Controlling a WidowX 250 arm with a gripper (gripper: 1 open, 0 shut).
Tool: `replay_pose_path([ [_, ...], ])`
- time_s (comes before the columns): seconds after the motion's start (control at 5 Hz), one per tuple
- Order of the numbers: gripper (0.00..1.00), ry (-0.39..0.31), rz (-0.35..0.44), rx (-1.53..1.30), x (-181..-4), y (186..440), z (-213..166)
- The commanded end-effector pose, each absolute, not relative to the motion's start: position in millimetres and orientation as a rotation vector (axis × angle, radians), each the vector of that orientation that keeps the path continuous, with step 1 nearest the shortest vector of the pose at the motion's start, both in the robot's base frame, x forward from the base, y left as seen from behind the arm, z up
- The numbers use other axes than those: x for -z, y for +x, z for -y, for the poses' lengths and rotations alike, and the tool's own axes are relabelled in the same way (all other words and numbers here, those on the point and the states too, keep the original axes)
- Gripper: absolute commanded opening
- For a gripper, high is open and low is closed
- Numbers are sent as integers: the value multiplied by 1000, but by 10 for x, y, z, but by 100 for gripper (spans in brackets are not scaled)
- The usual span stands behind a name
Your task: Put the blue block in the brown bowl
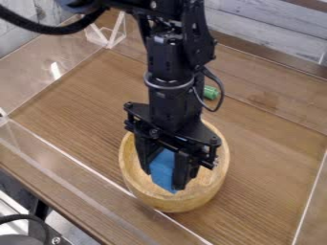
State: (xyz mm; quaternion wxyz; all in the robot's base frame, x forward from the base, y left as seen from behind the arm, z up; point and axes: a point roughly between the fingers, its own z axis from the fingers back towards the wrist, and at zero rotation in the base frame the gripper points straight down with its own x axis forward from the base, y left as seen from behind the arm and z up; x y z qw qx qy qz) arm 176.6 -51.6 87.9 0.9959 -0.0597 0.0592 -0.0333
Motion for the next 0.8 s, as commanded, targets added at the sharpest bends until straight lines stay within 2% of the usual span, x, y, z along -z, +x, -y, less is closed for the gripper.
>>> replay_pose_path([
  [0.0, 0, -119, -96, 78, -918, 1806, 528],
  [0.6, 0, -120, -101, 80, -902, 1809, 527],
])
